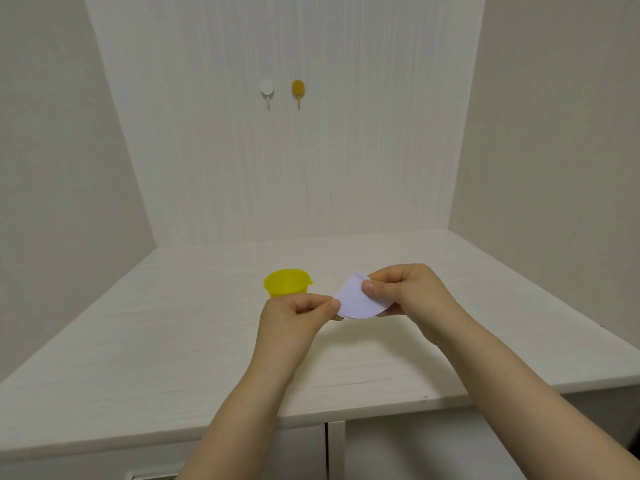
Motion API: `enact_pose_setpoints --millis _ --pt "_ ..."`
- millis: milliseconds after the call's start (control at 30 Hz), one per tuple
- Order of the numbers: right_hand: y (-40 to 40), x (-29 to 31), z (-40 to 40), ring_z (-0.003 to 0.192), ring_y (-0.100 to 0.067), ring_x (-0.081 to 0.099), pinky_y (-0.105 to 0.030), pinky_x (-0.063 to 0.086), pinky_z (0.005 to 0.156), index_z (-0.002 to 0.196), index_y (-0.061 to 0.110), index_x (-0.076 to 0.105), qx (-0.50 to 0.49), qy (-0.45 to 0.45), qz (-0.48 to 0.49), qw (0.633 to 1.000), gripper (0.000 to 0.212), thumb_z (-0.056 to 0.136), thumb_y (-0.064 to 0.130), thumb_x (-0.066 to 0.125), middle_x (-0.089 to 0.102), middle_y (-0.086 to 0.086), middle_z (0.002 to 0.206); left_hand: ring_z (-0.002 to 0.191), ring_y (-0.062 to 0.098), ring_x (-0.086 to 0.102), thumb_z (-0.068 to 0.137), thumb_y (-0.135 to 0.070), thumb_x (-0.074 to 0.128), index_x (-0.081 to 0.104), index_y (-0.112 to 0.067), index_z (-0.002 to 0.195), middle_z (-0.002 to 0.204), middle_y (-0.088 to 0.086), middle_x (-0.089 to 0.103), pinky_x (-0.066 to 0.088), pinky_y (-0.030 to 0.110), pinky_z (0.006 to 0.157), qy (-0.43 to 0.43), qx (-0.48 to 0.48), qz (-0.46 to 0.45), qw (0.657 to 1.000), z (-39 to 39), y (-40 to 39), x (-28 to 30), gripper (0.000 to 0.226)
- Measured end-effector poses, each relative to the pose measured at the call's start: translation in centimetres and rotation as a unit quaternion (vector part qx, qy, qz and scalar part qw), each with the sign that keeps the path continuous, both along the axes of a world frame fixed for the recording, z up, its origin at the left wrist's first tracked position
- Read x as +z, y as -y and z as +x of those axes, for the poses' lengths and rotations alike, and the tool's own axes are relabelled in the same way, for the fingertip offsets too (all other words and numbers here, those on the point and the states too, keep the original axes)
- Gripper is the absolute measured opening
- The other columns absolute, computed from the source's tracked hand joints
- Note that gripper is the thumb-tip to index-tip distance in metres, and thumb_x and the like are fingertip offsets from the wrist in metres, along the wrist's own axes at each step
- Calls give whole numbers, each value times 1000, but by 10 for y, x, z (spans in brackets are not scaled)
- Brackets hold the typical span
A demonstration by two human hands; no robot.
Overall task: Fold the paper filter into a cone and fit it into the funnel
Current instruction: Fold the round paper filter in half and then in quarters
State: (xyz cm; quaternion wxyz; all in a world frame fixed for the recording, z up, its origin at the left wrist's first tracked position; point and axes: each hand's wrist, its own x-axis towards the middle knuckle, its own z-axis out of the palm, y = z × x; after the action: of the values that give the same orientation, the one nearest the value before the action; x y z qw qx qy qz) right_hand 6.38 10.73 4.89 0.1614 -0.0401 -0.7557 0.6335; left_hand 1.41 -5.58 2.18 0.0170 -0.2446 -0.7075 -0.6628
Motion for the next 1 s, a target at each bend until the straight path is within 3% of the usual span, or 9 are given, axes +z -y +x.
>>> enact_pose_setpoints --millis 133,400,533,733,900,1000 --pt "-2 -1 0 69 -16 68 -22 56 61 76 7 72 33 39 -30 998 10 81 9 63 72 -6 76 55 -7 59 75 -11 69 71 -23 49 53 -14 70 43 3 59 31 -14 7 999 -3 1 1 29" --pt "5 3 -5 76 -18 66 -29 51 72 80 4 72 4 22 30 999 12 81 14 65 71 -6 81 56 -8 60 74 -10 70 71 -20 56 52 -14 69 42 0 56 40 -10 -28 999 -2 0 2 21" --pt "7 4 -5 73 -15 64 -25 48 68 73 10 72 -12 22 71 997 10 80 13 66 71 -2 75 52 -10 57 74 -11 69 71 -21 57 50 -16 67 41 0 53 53 -29 -52 997 -2 3 3 20" --pt "13 3 -5 59 2 63 -9 48 56 64 20 71 5 4 73 997 16 77 13 68 69 13 57 45 -7 51 76 -11 67 69 -22 53 45 -17 62 38 3 48 34 4 -40 999 -3 2 7 26" --pt "8 -1 -1 58 -11 68 -17 54 55 78 5 69 60 35 -20 997 4 78 5 65 71 0 60 56 1 54 76 -14 67 69 -20 50 51 -15 63 44 22 67 80 57 64 993 -2 4 1 27" --pt "9 -5 -1 58 -12 67 -17 52 52 83 -3 68 32 34 -50 998 10 78 3 63 70 -4 63 67 13 55 76 -12 65 66 -20 46 56 -10 63 43 30 71 100 33 49 993 3 3 -1 31"
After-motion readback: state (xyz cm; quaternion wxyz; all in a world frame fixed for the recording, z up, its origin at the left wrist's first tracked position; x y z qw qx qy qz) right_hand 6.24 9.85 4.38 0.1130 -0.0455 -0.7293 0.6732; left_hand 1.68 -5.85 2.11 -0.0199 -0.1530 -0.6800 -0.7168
